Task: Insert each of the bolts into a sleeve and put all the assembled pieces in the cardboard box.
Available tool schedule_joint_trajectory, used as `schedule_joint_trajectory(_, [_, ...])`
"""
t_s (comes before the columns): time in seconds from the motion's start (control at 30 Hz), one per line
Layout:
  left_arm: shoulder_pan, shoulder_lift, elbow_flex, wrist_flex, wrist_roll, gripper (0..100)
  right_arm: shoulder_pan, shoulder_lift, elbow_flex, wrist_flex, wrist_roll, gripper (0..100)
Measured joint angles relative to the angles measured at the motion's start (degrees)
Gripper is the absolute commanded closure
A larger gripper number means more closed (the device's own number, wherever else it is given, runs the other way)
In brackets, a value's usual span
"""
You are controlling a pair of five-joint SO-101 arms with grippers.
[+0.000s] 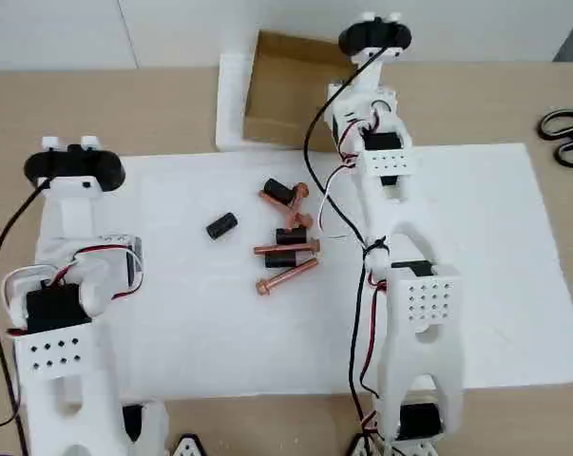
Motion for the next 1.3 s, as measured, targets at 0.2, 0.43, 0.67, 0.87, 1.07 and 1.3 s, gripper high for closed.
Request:
schedule_joint_trajectory(0.2, [0.00, 0.00, 0.00, 0.00, 0.00, 86, -1.32, -7.91, 0.00, 10.46, 0.00, 82.2])
schedule_joint_trajectory(0.43, [0.00, 0.00, 0.88, 1.05, 0.00, 86, -7.47, -19.78, 0.00, 28.22, 0.00, 82.2])
schedule_joint_trajectory(0.67, [-1.67, -0.09, 3.25, 1.05, -1.41, 86, -15.82, -25.14, 0.00, 38.33, -7.82, 82.2])
schedule_joint_trajectory(0.87, [-13.36, -0.09, 3.60, 0.88, -2.64, 86, -19.96, -25.14, 0.00, 42.81, -18.81, 82.2])
schedule_joint_trajectory(1.07, [-22.77, -0.09, 3.60, 0.88, -2.55, 86, -20.92, -24.70, 0.00, 44.13, -26.81, 82.2])
schedule_joint_trajectory(1.3, [-24.18, -0.18, 6.51, 0.88, -2.81, 86, -24.09, -18.73, -0.09, 46.15, -27.78, 82.2])
